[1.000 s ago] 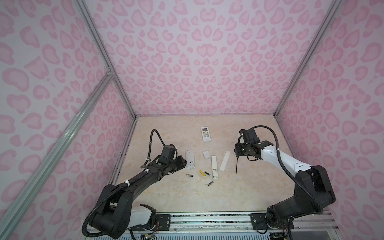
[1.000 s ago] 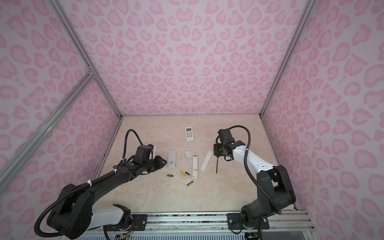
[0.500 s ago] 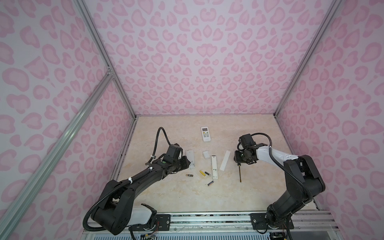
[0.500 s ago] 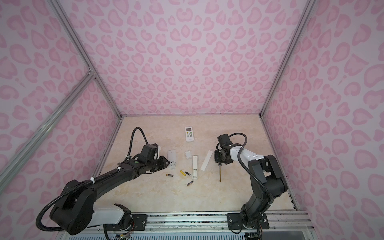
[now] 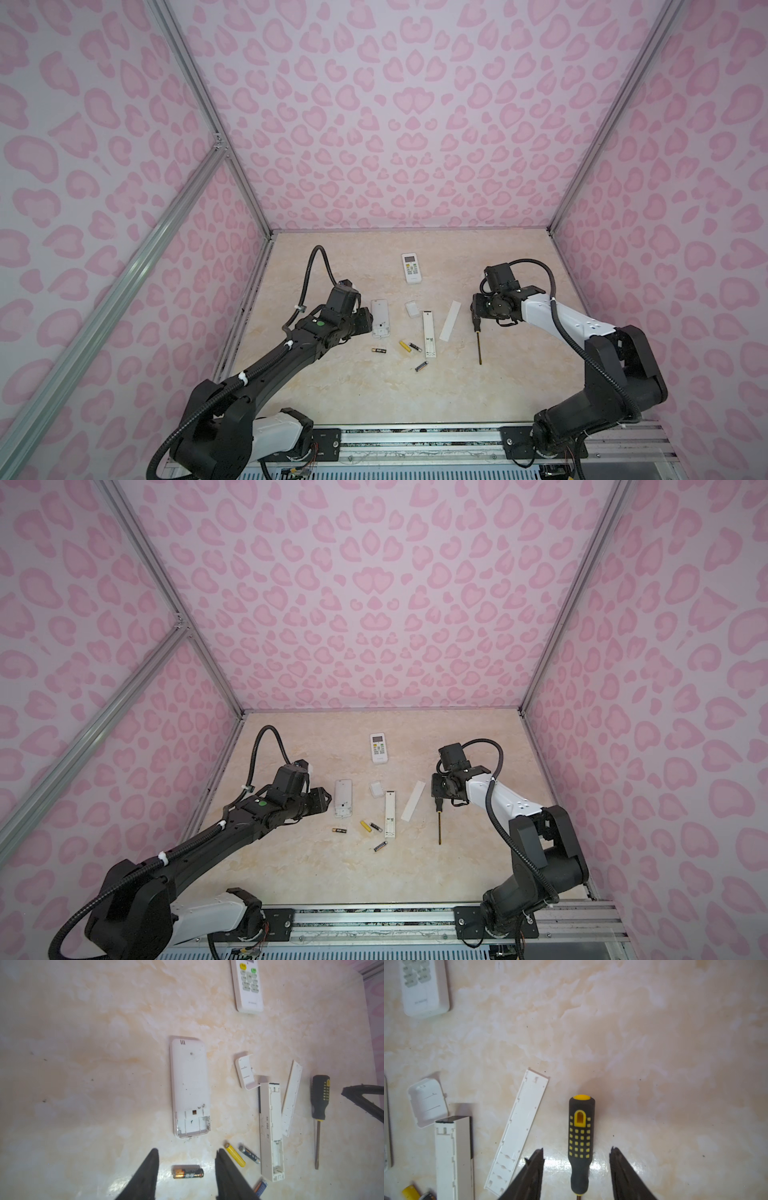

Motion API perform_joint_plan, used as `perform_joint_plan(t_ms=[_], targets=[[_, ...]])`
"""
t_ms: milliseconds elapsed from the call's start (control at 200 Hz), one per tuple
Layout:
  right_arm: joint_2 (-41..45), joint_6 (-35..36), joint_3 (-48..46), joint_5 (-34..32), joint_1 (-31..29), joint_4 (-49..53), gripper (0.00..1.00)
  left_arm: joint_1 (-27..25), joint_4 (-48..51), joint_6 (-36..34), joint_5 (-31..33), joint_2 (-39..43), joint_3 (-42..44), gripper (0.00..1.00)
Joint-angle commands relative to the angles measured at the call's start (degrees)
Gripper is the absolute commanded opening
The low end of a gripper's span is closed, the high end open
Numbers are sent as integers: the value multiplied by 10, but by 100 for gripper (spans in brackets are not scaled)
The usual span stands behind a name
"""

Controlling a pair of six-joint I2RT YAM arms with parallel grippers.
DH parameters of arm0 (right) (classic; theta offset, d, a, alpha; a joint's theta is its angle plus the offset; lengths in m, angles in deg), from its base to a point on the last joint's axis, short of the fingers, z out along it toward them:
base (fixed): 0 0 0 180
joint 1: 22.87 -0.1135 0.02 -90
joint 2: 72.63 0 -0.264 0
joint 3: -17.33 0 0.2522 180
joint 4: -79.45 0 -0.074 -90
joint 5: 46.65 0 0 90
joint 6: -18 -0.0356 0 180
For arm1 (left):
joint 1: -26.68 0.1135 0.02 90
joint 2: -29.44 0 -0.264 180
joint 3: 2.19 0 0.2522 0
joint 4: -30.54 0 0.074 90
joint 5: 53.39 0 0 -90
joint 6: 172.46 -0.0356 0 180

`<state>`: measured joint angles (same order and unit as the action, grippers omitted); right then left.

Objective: Unload the batteries from the remote control
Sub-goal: 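Raise the right gripper toward the farther white remote while the left lifts away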

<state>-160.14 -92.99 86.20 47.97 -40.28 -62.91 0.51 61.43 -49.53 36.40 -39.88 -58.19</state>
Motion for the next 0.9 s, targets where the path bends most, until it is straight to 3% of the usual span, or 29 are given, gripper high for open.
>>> perform_joint_plan(t_ms=[0,215,475,635,895], targets=[[15,21,18,-22,-5,20,51,17,16,-36,61,42,1,54],[-13,14,79,-50,-48,26,52,68,1,-66,72,116,11,74],[-150,16,204,-28,-119,11,60,116,-31,-63,43,159,21,98],[-223,10,274,-16,-134,-5,66,121,-41,-78,20,131,11,99],[-371,-1,472,-53,-140,71,69,120,-72,-107,31,57,-13,98]])
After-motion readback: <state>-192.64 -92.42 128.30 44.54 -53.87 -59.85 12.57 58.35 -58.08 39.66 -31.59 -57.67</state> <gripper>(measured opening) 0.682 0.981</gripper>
